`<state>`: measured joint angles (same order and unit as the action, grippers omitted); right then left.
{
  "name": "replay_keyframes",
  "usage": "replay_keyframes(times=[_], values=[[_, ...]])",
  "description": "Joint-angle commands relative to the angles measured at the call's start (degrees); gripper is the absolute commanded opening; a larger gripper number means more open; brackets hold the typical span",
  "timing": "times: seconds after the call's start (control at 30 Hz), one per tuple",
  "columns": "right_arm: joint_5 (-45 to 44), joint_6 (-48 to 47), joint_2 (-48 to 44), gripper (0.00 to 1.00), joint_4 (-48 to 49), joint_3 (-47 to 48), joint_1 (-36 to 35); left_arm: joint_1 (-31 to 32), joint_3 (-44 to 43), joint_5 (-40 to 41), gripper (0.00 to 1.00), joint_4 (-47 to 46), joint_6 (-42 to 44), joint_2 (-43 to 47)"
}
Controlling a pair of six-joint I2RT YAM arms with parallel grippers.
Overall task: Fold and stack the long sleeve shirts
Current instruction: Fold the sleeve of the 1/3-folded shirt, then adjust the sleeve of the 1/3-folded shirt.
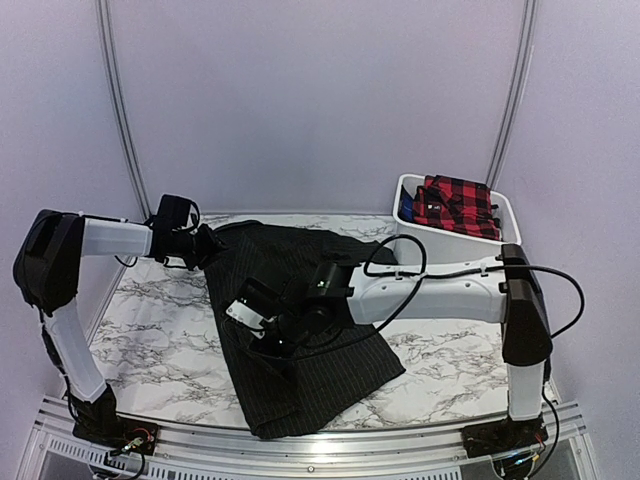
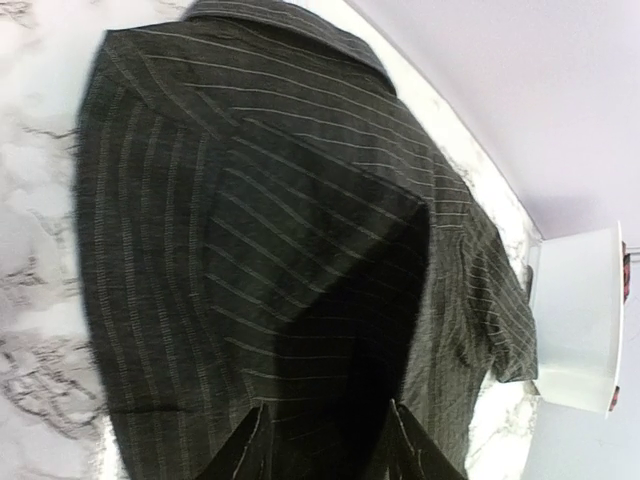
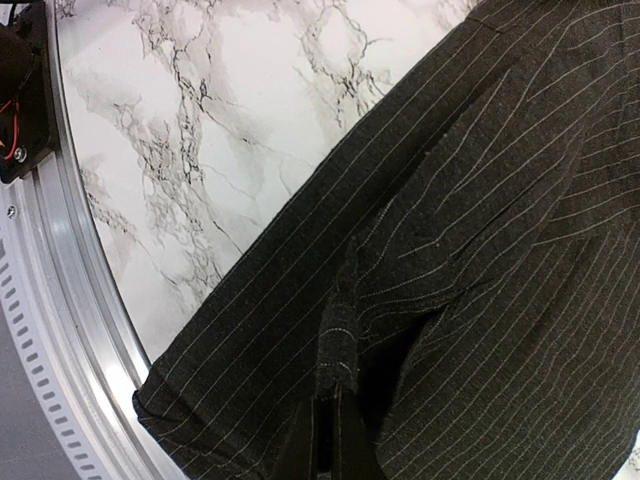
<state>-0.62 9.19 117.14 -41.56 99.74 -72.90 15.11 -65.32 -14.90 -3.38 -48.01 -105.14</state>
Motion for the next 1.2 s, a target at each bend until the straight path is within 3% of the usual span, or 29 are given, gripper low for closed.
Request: replay_keyframes(times=[0.0,0.23,0.47,0.53,0.6,0.77,0.97,1.17], values=[[3.5,1.05,1.78,0.0,-0.13,3.32,-0.55,-0.57,2.99,1.26,0.41,3.29,3.49,2.82],[5.0,1.32,4.21,0.08,-0.2,4.36,-0.57,-0.52,7.64,-0.58,0.45,3.18,4.58,5.74],[4.52,3.64,2.58,0.44,2.82,2.18,-0.57,0.56,14.45,-3.91,0.49,1.54,4.4,11.01],[4.08,4.72,0.59,0.5,5.16,-0.86,-0.45,1.06,16.76,-4.44,0.5,1.49,4.56,13.21],[3.7,6.42,-1.29,0.49,7.36,-4.31,-0.19,1.73,19.07,-5.17,0.5,1.53,4.6,15.78],[4.04,12.09,-5.02,0.35,12.11,-13.99,1.61,7.43,25.85,-5.07,0.5,3.17,3.85,24.17],[9.28,18.26,-11.54,0.35,23.14,-27.13,3.52,17.52,35.19,-3.37,0.46,7.81,1.09,34.27],[9.75,21.72,-13.2,0.33,29.42,-32.65,3.76,26.87,43.29,0.26,0.42,9.64,-5.63,42.38]])
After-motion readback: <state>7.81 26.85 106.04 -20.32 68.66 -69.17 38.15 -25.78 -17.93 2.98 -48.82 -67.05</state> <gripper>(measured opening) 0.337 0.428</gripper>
